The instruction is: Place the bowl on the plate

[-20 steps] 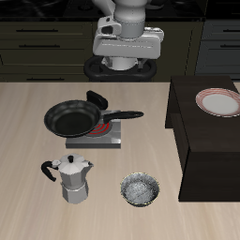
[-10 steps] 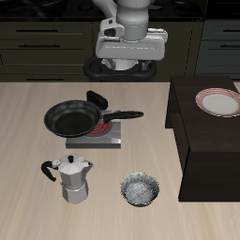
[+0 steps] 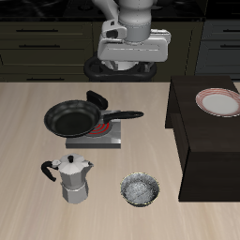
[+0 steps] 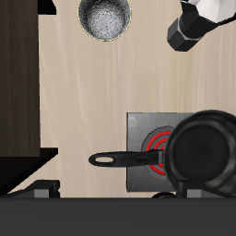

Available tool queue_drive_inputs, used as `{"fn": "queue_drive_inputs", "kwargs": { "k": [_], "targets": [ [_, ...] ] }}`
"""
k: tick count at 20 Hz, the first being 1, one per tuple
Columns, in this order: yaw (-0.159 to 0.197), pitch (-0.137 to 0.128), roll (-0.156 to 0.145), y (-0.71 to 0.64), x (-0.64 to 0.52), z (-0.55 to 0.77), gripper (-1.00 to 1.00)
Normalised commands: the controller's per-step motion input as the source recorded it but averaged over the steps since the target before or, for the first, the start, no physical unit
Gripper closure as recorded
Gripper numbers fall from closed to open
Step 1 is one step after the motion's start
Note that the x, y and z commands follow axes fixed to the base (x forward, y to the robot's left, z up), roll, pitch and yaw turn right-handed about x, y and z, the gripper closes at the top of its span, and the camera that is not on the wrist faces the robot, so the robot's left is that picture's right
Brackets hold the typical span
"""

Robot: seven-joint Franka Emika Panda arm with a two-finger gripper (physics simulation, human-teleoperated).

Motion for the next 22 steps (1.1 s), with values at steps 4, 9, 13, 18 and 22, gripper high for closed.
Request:
{"fn": "queue_drive_inputs", "kwargs": {
  "k": [4,9,13,18,22],
  "targets": [
    [-0.006,-0.004,-0.019,-0.04,0.19,0.03,-1.0],
    [-0.005,-0.035,-0.026,-0.06,0.19,0.09,-1.0],
    [0.015,-0.025,0.013,0.01,0.19,0.09,-1.0],
    [0.005,-0.016,0.011,-0.03,0.22,0.07,-1.0],
    [-0.033,-0.021,-0.021,-0.1,0.22,0.11,-1.0]
  ]
}}
